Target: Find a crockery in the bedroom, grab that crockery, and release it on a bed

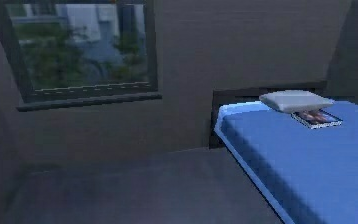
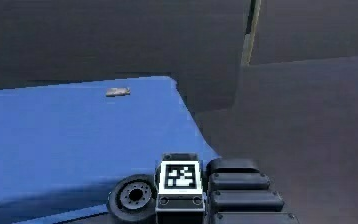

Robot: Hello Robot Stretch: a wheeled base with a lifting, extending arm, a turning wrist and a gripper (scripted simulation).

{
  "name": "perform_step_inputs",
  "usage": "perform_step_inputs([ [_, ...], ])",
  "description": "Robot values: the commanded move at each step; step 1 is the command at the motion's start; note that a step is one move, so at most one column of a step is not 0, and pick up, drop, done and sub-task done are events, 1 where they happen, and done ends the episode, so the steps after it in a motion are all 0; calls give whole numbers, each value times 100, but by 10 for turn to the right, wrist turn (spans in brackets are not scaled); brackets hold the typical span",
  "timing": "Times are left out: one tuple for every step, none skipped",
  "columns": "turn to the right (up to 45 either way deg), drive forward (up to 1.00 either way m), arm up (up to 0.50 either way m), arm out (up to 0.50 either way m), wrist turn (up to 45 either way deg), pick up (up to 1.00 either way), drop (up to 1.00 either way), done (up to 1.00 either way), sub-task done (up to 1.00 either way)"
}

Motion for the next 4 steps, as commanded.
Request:
perform_step_inputs([
  [0, 70, 0, 0, 0, 0, 0, 0, 0],
  [450, 0, 0, 0, 0, 0, 0, 0, 0],
  [450, 0, 0, 0, 0, 0, 0, 0, 0],
  [450, 0, 0, 0, 0, 0, 0, 0, 0],
])
